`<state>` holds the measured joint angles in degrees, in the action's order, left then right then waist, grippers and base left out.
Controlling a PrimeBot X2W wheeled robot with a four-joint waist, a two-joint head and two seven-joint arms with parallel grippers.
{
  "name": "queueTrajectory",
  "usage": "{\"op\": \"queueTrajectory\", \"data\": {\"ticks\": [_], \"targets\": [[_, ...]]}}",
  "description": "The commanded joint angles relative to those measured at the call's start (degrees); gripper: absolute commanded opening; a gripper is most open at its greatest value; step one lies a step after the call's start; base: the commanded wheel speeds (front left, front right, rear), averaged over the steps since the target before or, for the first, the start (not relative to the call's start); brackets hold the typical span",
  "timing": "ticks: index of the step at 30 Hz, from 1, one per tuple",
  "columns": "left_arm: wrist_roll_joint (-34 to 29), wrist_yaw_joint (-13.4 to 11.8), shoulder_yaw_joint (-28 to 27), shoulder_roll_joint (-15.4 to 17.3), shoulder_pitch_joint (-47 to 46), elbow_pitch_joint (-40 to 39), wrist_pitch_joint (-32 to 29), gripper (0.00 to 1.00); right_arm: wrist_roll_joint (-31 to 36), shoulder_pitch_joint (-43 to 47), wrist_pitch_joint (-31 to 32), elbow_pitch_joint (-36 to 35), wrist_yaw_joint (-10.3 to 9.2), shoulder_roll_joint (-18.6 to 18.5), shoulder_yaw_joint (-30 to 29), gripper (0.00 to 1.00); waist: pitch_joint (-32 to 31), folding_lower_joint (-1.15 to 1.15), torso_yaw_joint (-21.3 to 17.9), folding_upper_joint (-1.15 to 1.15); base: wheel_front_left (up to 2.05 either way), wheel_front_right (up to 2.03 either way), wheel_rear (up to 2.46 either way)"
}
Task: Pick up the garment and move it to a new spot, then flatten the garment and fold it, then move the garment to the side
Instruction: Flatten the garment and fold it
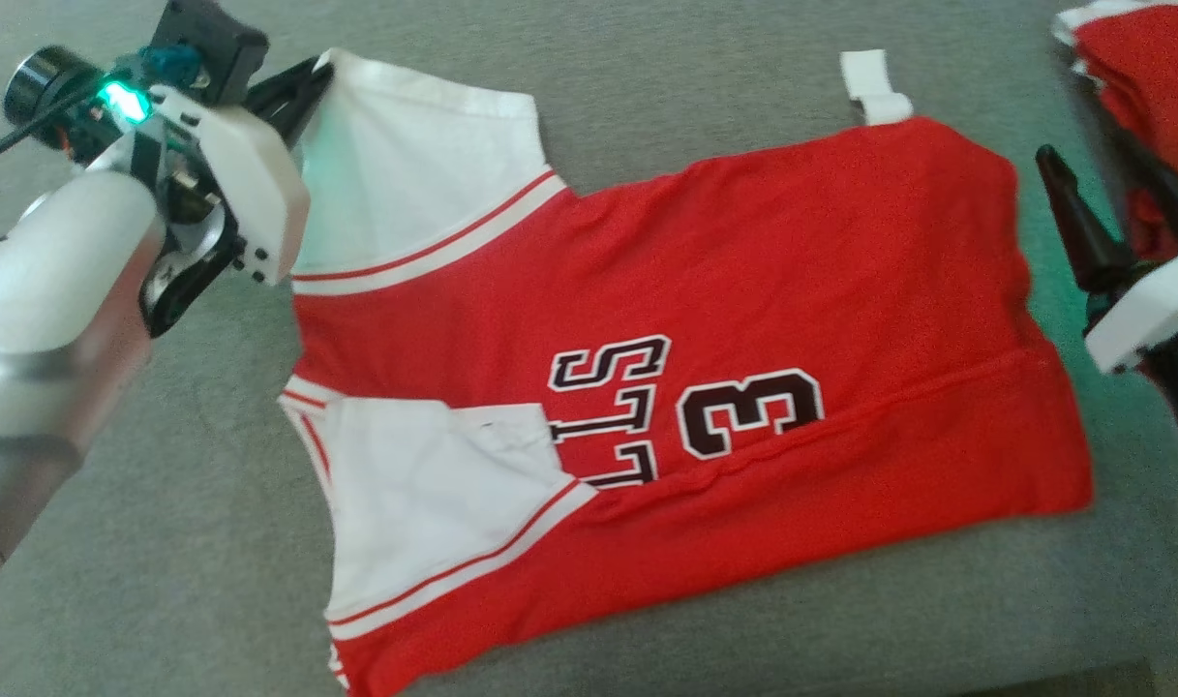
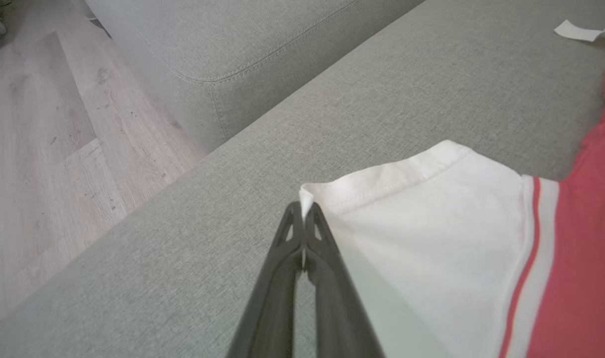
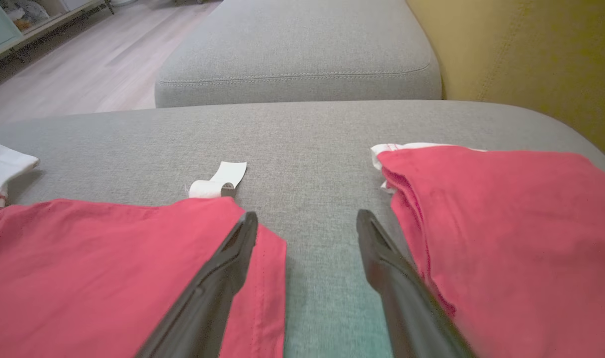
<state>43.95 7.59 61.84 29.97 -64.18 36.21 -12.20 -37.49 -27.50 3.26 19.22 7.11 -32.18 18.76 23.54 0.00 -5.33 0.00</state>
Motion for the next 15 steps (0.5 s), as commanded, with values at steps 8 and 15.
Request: {"op": "queueTrajectory", "data": {"ticks": [8,15], "targets": [[2.24,-0.10,1.93,0.56,-6.19,-1.59,3.71,0.00,-5.11,-4.71,4.46,5.68,0.37,-5.12,5.80,1.00,0.62,0.00,4.15,0.00,0.00,0.00,0.00],[4.39,-0.10,4.72,0.29,-7.20,-0.20,5.50,0.00,-11.29,-5.07,6.26,6.49,0.37,-6.28,9.74,0.48,0.42,0.00,4.70,0.00,0.00,0.00,0.00]]}}
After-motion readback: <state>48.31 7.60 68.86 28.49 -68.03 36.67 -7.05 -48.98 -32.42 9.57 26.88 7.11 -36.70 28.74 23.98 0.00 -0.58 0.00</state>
